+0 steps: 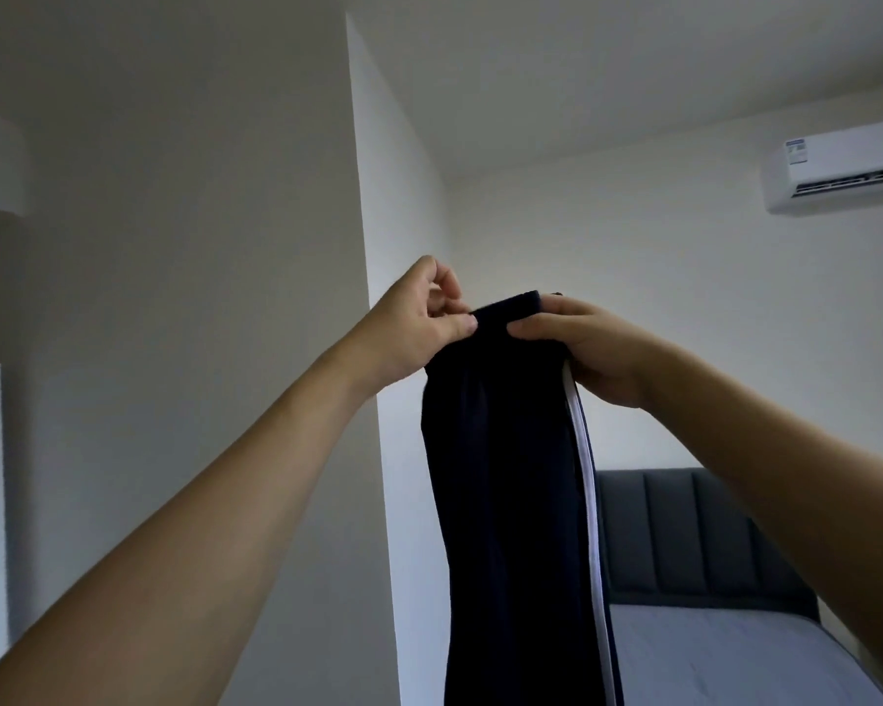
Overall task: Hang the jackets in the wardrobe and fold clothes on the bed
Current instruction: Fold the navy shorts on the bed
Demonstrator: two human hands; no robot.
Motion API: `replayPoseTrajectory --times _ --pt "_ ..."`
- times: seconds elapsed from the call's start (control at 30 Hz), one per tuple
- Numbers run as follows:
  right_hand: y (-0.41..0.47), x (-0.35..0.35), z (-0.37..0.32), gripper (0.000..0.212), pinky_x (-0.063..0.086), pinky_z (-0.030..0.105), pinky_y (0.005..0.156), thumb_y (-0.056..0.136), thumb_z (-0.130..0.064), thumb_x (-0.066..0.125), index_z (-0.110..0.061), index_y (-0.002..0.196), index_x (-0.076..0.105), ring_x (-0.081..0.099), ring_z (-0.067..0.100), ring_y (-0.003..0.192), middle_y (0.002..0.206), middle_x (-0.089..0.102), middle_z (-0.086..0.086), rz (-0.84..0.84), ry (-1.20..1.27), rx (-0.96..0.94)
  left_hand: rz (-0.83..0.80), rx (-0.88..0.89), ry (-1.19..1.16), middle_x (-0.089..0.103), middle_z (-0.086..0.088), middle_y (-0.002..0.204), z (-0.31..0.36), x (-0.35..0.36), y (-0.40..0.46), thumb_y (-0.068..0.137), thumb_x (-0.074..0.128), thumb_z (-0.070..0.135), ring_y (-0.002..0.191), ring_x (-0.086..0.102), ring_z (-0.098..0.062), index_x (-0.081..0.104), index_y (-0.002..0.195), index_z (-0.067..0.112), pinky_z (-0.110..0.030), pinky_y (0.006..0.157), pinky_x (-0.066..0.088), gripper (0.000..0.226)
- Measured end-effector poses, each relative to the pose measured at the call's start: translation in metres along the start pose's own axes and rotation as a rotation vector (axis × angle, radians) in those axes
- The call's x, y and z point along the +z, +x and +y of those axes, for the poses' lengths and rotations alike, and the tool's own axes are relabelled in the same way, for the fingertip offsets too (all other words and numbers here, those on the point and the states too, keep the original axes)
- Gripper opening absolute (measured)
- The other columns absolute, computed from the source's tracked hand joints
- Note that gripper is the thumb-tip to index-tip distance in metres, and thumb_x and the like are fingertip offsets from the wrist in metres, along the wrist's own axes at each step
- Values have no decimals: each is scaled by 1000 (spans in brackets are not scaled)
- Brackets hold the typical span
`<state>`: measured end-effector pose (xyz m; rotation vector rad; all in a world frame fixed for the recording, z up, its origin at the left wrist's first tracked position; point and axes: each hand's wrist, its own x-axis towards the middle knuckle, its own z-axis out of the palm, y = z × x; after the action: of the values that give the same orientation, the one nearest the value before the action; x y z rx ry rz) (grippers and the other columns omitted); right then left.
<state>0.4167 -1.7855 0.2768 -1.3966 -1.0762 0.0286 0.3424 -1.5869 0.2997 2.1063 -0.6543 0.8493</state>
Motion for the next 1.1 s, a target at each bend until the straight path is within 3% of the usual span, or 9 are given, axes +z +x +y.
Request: replayPoseTrajectory --times 0.13,0.3,0.4,0.53,0.63,0.77,0.87,0.93,1.1 --pt "2 12 10 13 50 21 55 91 -11 53 -13 85 64 61 13 65 75 63 3 102 -52 4 -229 -239 622 67 10 83 -29 4 -12 83 48 36 102 48 -22 44 86 39 -36 88 37 6" --pt "6 29 27 17 37 24 56 90 -14 63 -8 80 52 45 13 63 70 48 2 201 -549 -131 38 -2 1161 50 3 78 -43 9 -23 86 37 18 73 32 -13 40 89 27 -38 76 15 10" --pt "6 38 28 21 35 31 61 88 -16 66 -4 85 48 42 19 68 73 45 5 220 -650 -265 222 31 1394 56 -1 97 -49 0 -30 82 39 39 98 40 -25 55 92 25 -46 87 17 24" --pt "6 65 30 19 38 26 58 88 -17 64 -10 83 48 42 12 63 72 47 -3 213 -603 -333 204 -262 1065 43 3 96 -50 -25 -41 74 44 52 98 40 -25 50 77 23 -43 87 32 30" --pt "8 87 34 16 48 36 68 88 -19 63 -8 86 51 51 17 70 81 55 4 225 -507 -316 210 -525 135 52 4 66 -46 -37 -56 74 57 21 65 50 -19 48 70 19 -27 59 42 10" --pt "8 107 32 19 54 56 78 87 -21 66 -7 90 53 60 32 82 89 57 14 220 -254 -293 485 -508 -250 63 -4 83 -48 -45 -58 82 53 -3 65 60 -17 52 95 18 -27 54 48 24" --pt "10 108 29 29 53 61 78 84 -24 67 -2 94 51 63 39 85 93 57 25 276 -82 -282 627 -347 -253 65 -1 100 -45 -36 -38 88 56 6 82 66 -13 52 111 17 -19 55 52 26" --pt "9 99 34 30 52 57 79 81 -24 67 -1 95 52 60 33 78 86 54 21 355 -32 -271 644 -160 42 62 7 101 -48 -18 -25 92 53 11 87 60 -6 51 118 14 -9 61 46 26" --pt "-22 45 104 21 56 42 63 77 -24 65 -15 89 52 61 19 69 79 58 9 490 19 -156 433 57 697 64 -4 110 -112 69 -10 103 32 28 79 49 -14 48 123 11 -29 66 30 31"
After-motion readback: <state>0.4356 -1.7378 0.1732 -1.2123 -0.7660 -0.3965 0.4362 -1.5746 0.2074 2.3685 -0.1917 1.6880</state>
